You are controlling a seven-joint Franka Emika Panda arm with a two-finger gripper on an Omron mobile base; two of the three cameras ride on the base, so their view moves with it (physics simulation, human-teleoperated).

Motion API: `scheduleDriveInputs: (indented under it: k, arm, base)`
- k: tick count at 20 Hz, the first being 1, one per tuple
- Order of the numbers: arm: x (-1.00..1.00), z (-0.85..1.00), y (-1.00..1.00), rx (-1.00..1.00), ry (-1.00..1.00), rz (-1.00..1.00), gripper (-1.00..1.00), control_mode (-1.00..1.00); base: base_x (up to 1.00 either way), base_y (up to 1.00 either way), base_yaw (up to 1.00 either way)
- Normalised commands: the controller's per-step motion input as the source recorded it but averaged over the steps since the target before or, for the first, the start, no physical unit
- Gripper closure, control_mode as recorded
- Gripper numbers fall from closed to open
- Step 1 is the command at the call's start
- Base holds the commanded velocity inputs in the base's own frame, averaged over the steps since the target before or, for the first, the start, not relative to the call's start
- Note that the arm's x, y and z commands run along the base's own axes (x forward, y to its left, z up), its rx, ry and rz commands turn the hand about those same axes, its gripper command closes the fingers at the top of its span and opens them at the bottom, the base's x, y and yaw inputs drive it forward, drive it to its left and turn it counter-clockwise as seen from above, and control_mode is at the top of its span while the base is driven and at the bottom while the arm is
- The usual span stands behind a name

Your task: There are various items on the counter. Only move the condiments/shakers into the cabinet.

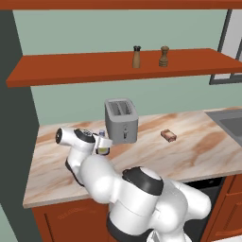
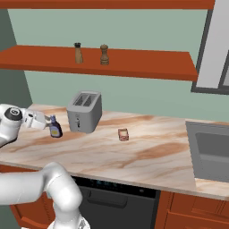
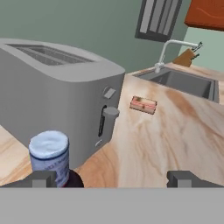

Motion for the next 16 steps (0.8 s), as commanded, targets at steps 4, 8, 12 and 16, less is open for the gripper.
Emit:
scheduleDriveInputs:
  k: [4, 8, 12, 16]
  arm:
    - [0.0, 0.0, 0.06, 0.0, 0.0, 0.0, -1.0, -1.0]
    - [0.0, 0.0, 0.04, -0.01, 0.0, 0.0, -1.0, -1.0]
    - [0.02, -0.01, 0.01, -0.01, 0.0, 0.0, -1.0, -1.0]
    - [0.1, 0.0, 0.0, 0.0, 0.0, 0.0, -1.0, -1.0]
  base:
    - [0.0, 0.0, 0.0]
    - [0.0, 0.0, 0.0]
    - [0.0, 0.0, 0.0]
    - [0.0, 0.0, 0.0]
